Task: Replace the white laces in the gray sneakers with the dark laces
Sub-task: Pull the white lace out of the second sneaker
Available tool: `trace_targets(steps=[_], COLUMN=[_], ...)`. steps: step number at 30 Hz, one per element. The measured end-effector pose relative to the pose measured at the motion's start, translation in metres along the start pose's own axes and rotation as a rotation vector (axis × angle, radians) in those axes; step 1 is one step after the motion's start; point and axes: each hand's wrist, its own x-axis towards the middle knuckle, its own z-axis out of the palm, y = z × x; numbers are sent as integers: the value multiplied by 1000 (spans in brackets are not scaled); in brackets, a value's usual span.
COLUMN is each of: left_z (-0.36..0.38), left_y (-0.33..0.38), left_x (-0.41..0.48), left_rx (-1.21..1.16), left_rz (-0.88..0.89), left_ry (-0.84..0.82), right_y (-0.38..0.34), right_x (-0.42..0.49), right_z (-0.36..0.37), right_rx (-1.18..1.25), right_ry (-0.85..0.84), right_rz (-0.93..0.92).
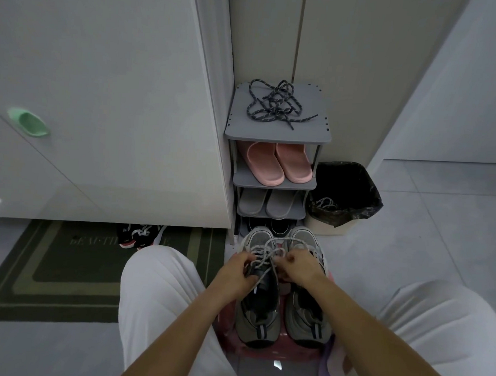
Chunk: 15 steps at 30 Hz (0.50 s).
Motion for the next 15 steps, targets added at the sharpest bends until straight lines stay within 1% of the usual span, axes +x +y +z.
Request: trace_targets(steps=[5,6,9,10,11,12,15], left_z=[0,0,0,0,1,1,1], left_y=[-1,-1,-2,-3,-3,-3,-3], left_x=[1,1,1,1,0,0,0], left_rx=[-5,-9,-11,-11,-13,-17,-20], left_rz=[-8,-7,-2,-2,-4,-8,-7], left_ry=[-12,-14,-12,-11,-10,-9,-3], right_y=[-4,-3,-6,-7,-6,-6,-5], right_x=[-11,-9,-5,-5,-5,-6,-12], right_z=[-2,-2,-4,-4,-2,0,2], right_rx=[-151,-105,270,329,328,273,-119], right_ry=[56,76,138,157,157,135,43], right_rz=[-37,-25,57,76,69,47,-42])
